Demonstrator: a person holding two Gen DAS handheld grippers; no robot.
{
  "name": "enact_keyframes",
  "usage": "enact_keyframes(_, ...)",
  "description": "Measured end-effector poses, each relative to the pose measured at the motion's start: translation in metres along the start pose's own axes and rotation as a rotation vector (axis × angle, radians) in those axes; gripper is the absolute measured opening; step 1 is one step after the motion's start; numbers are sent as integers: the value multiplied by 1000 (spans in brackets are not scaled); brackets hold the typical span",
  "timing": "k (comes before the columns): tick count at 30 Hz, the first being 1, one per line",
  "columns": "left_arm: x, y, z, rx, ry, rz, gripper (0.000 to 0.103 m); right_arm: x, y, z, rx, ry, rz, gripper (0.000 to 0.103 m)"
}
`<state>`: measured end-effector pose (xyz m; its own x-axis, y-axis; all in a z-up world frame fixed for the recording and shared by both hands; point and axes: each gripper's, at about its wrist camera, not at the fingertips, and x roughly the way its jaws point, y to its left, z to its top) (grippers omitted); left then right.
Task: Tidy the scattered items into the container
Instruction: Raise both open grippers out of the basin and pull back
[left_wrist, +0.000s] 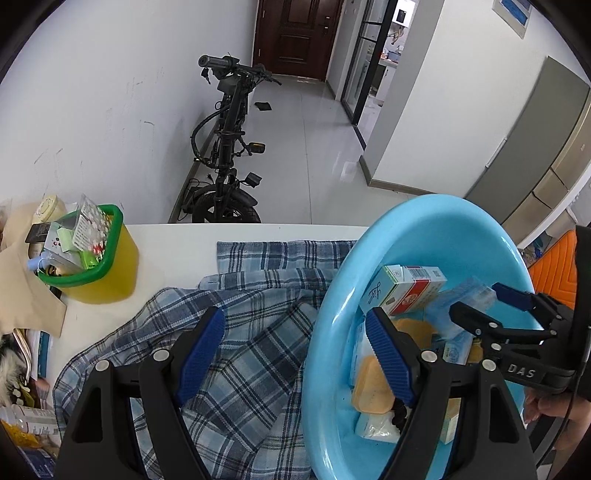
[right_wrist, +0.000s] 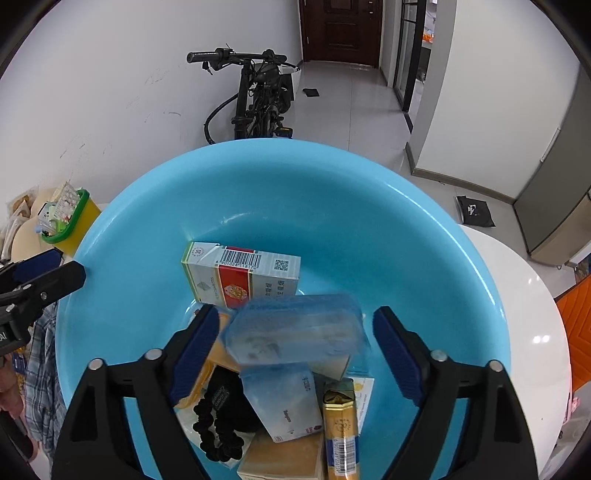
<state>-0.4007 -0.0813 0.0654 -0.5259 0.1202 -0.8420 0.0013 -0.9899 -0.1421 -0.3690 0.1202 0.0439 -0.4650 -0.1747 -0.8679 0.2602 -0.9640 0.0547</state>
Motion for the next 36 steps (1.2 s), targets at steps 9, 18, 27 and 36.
enact_keyframes(9, -30, -10, -9, 23, -156, 42, 81, -23, 0, -8, -23, -96, -41, 100)
enact_keyframes(18, -79, -32, -38, 70, -522, -57, 103, -79, -4, -25, -25, -458, -111, 101)
enact_keyframes(27, -87, -61, -54, 203, -593, 41, 103, -113, -23, -37, 14, -651, -194, 102)
enact_keyframes(36, -83, -61, -71, 103, -587, -25, 103, -124, -22, -53, 12, -690, -196, 102)
